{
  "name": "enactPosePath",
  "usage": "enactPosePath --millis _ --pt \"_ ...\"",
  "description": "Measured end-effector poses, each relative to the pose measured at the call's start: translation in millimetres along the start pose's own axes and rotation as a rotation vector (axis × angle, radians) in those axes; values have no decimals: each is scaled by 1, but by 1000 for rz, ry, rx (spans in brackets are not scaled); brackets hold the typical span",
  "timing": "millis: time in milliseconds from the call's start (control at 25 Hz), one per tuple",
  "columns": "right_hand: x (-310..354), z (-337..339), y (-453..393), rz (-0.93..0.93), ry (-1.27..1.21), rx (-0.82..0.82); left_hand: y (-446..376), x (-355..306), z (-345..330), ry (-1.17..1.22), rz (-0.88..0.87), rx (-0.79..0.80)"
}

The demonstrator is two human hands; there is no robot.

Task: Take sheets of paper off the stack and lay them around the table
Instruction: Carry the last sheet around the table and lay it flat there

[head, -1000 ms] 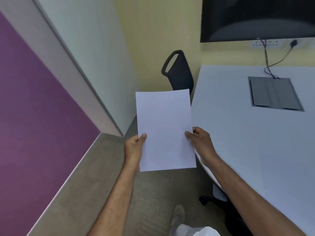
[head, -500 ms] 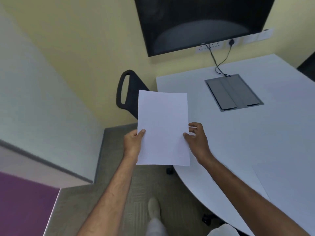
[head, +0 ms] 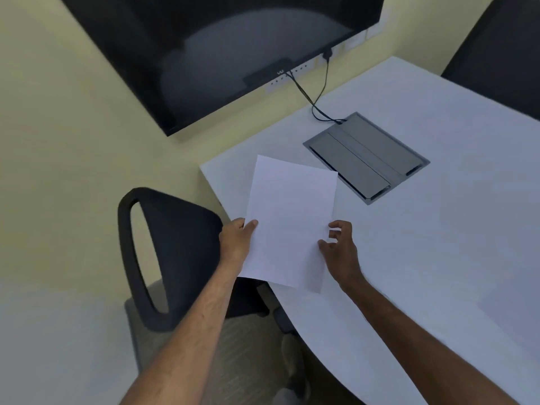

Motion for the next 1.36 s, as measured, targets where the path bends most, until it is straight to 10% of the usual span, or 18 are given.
enactPosePath --millis 520,1040,1360 --pt "-106 -100 -104 -169 232 -46 -221 42 -76 -460 -103 256" --pt "-130 -127 -130 108 908 66 -274 57 -108 -673 -299 269" --pt "-136 -137 -141 102 885 41 -263 61 -109 -905 -481 111"
Point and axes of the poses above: each hand's wrist, its own y-axis away from the middle knuckle, its own z-axis out of the back of the hand, x = y × z, the point moved 3 cm from there along -y, towards the middle knuckle, and after that the axes turned 9 degrees about -y, right-handed, at the moved point
